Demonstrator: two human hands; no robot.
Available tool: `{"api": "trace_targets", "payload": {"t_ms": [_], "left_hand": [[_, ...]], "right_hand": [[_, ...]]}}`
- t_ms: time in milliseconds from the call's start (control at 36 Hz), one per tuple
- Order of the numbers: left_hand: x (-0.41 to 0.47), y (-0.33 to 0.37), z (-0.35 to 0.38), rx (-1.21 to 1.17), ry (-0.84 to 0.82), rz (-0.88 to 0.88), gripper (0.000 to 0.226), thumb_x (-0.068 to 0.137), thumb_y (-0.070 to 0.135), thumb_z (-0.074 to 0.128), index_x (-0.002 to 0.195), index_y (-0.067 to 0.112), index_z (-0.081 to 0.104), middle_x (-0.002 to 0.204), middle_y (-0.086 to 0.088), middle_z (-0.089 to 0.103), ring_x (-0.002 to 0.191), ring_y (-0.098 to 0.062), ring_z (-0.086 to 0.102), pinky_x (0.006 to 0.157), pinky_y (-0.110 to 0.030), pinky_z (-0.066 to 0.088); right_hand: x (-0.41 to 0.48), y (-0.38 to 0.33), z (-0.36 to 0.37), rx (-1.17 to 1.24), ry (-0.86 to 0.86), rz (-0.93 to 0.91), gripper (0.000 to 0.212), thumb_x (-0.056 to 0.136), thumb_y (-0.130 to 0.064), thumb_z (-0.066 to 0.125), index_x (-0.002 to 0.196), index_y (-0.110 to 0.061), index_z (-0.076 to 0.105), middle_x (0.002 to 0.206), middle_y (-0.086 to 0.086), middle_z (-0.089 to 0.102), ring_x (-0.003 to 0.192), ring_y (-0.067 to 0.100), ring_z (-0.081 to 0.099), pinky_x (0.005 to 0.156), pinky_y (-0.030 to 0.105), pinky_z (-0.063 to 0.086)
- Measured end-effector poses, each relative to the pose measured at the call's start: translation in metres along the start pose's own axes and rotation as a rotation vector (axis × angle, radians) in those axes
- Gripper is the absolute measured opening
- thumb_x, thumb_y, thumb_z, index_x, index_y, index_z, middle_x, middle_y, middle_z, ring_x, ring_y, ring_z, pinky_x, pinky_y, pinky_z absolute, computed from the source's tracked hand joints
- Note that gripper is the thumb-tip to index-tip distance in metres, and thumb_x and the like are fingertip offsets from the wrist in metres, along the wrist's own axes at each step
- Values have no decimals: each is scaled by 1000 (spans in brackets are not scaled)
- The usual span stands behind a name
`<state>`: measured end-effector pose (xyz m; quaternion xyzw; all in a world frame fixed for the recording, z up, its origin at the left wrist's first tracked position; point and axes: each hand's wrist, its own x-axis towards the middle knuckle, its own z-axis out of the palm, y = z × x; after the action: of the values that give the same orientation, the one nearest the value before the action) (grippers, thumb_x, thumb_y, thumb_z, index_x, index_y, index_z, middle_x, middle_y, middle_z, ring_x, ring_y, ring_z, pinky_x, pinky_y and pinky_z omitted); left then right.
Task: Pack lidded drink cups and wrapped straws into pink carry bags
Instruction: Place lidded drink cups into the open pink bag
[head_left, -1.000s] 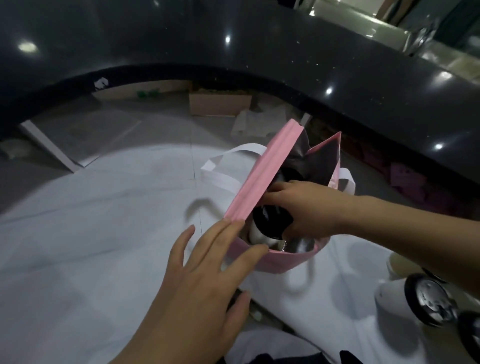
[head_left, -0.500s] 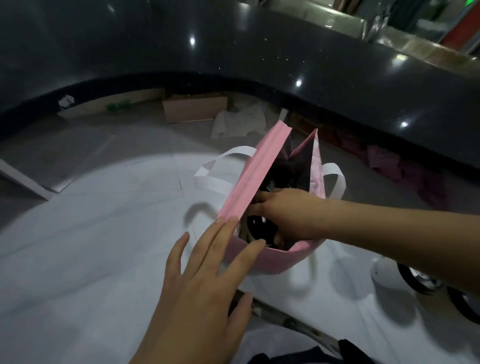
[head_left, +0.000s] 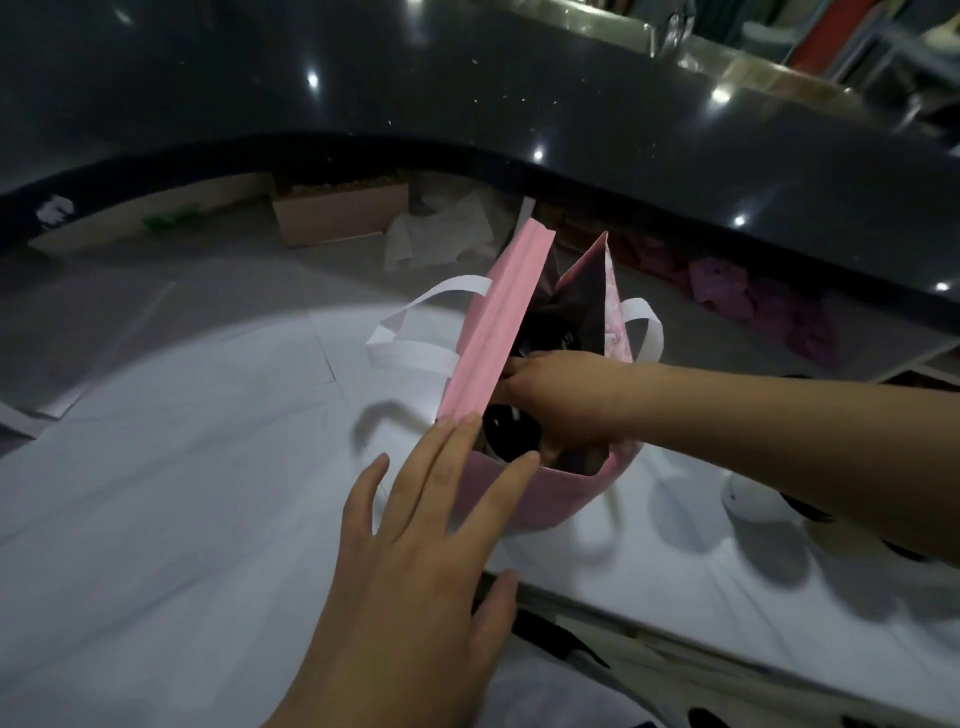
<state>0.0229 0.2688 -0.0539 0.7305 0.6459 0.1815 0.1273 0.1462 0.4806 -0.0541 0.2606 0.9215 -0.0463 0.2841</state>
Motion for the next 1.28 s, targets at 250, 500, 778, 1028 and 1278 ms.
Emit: {"api": "trace_targets", "payload": {"t_ms": [250, 500, 778, 1028, 1278], "left_hand": [[0, 5, 1, 47, -14, 37, 90, 69, 52, 57, 153, 37, 28, 162, -5, 28, 149, -21, 21, 113, -46, 33], [14, 33, -13, 21, 19, 27, 81, 74, 52, 49, 152, 38, 30, 157, -3, 37, 142, -24, 28, 102, -51, 41], [55, 146, 27, -79, -15, 252, 87, 81, 61, 44, 148, 58, -11, 161, 23, -20, 148, -5, -23, 114, -35, -3], [49, 259, 141, -164, -203, 405, 86, 79, 62, 41, 148, 59, -9, 163, 20, -14, 150, -8, -14, 117, -41, 9], [16, 331, 233, 23, -473, 394, 94, 90, 62, 51, 129, 66, -35, 150, 22, -35, 150, -17, -22, 123, -39, 2]], "right_hand": [[-25, 3, -33, -27, -54, 49, 47, 87, -38, 60, 133, -39, 53, 120, -7, 65, 102, 21, 62, 87, 41, 54], [-135, 17, -41, 183, 374, 163, 51, 94, -56, 50, 142, -40, 45, 147, -19, 45, 141, 5, 31, 117, 38, 21], [-288, 13, 107, 782, 974, 728, 65, 88, -58, 58, 147, -41, 37, 161, -14, 23, 151, 6, 10, 122, 42, 19], [-412, -33, 280, 1009, 785, 1240, 73, 76, -81, 36, 142, -63, 11, 163, -20, 0, 151, 8, -7, 122, 36, 9], [-496, -68, 382, 1145, 622, 1428, 89, 55, -102, 3, 136, -66, 6, 164, -16, -4, 150, 6, -14, 123, 41, 9]]}}
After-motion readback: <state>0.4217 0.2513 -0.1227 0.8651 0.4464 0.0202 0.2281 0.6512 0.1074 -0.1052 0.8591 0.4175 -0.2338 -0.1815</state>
